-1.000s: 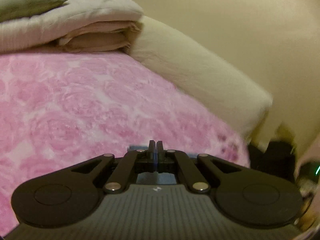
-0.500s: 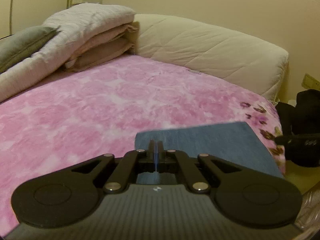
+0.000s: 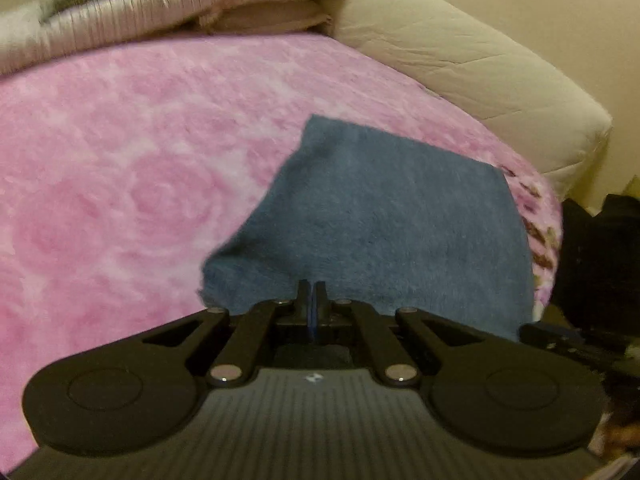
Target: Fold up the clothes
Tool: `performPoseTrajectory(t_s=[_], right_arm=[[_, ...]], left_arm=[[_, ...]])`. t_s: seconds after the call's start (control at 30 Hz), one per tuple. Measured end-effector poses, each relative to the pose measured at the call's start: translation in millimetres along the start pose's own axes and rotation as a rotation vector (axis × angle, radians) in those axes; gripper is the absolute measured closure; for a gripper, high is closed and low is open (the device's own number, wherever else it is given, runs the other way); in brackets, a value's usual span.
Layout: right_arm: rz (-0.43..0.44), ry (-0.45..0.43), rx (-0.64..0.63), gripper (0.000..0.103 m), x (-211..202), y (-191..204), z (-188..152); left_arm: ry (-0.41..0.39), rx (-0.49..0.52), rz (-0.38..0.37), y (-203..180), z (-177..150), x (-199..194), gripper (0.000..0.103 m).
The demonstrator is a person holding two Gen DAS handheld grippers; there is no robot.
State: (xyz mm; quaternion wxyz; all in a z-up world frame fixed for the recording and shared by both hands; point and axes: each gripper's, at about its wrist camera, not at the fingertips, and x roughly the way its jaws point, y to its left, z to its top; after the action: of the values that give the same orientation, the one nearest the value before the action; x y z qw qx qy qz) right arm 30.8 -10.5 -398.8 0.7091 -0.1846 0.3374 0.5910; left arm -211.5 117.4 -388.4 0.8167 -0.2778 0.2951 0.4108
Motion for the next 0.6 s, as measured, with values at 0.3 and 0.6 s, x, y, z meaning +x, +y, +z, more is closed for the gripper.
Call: performPoseTrajectory(t_s=[0.3,0.6], right_arm=[[-0.002,0.063,0.022,0.071,-31,17,-15],[-0.004,0.039,0.025,0.06,-55,22,-24]], left_arm=[[0.029,0.028,0.104,-21,-21,-59,0.085],[0.015,0.051,0.123,-31,-32,-86,0.079]])
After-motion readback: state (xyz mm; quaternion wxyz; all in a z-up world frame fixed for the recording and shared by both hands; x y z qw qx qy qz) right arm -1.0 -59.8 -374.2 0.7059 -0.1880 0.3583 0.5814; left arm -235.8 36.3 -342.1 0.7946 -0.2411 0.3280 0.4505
